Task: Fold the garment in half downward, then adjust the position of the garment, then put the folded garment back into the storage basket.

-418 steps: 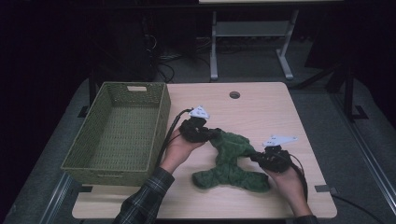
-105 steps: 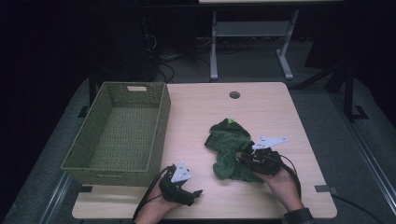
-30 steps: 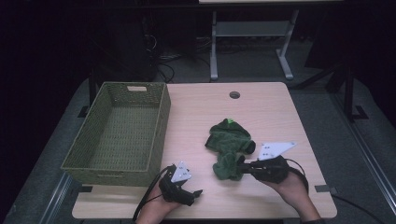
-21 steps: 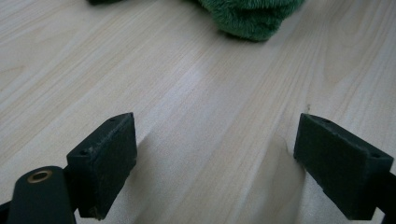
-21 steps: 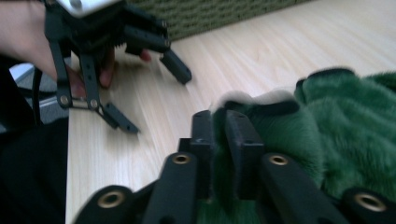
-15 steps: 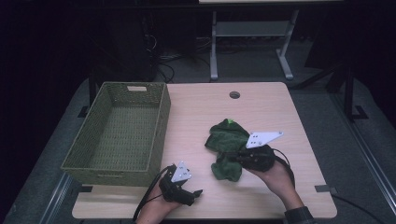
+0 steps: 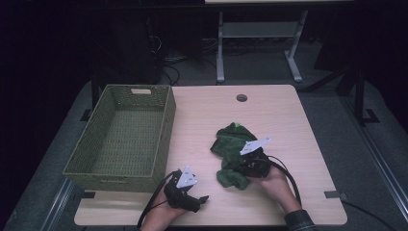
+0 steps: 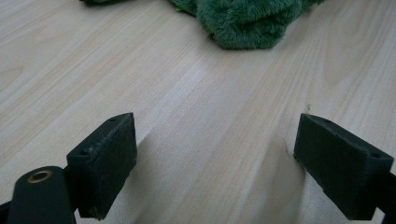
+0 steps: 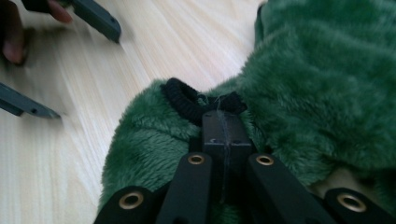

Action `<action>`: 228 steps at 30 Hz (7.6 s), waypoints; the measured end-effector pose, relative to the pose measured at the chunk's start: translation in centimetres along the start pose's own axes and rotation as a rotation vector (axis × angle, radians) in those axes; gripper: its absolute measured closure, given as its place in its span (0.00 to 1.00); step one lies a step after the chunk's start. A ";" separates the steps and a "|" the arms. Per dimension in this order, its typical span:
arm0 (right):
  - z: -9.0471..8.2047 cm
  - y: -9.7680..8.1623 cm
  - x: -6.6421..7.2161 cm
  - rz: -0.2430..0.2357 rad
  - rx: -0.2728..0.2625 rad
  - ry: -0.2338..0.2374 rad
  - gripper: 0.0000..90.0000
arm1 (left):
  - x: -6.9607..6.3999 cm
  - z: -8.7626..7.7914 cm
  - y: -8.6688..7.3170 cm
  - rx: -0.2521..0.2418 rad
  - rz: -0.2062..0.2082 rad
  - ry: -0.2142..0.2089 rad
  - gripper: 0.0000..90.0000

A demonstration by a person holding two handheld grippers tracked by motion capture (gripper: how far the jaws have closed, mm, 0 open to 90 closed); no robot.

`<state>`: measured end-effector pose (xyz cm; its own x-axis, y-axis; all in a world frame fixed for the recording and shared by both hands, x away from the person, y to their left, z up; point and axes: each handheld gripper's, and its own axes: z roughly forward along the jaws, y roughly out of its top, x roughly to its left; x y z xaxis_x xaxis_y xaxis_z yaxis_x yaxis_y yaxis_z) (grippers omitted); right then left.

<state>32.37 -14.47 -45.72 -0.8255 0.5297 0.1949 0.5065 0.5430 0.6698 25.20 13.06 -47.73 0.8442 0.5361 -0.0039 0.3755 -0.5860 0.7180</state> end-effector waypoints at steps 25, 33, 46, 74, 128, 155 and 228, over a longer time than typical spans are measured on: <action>-3.4 0.5 -0.3 0.027 -0.081 -0.017 0.75 | 0.1 0.4 1.7 0.034 -0.002 -0.019 0.18; -4.8 0.6 -1.3 0.050 -0.114 -0.077 0.67 | 1.5 0.0 4.4 -0.004 -0.004 -0.046 0.18; -5.2 1.3 -3.7 0.074 -0.135 -0.129 0.65 | 4.4 1.5 9.2 -0.043 0.001 -0.054 0.24; -2.6 2.9 -10.9 0.159 -0.067 -0.226 0.64 | 12.3 9.2 14.6 0.019 -0.012 0.025 0.46; -6.9 4.9 -8.1 0.099 -0.149 -0.248 0.97 | 10.2 3.5 16.8 -0.077 0.007 -0.028 0.96; -9.3 2.1 -2.6 0.007 -0.207 -0.187 0.97 | 4.9 -1.0 14.2 -0.133 0.089 -0.067 0.96; -4.4 -6.5 3.0 -0.013 -0.040 -0.054 0.85 | 0.0 2.6 5.6 0.038 0.064 -0.268 0.78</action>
<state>25.46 -19.28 -46.37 -0.8168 0.5575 0.1483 0.4849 0.5242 0.7000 28.32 8.24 -45.53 0.9358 0.3203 -0.1471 0.3281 -0.6388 0.6959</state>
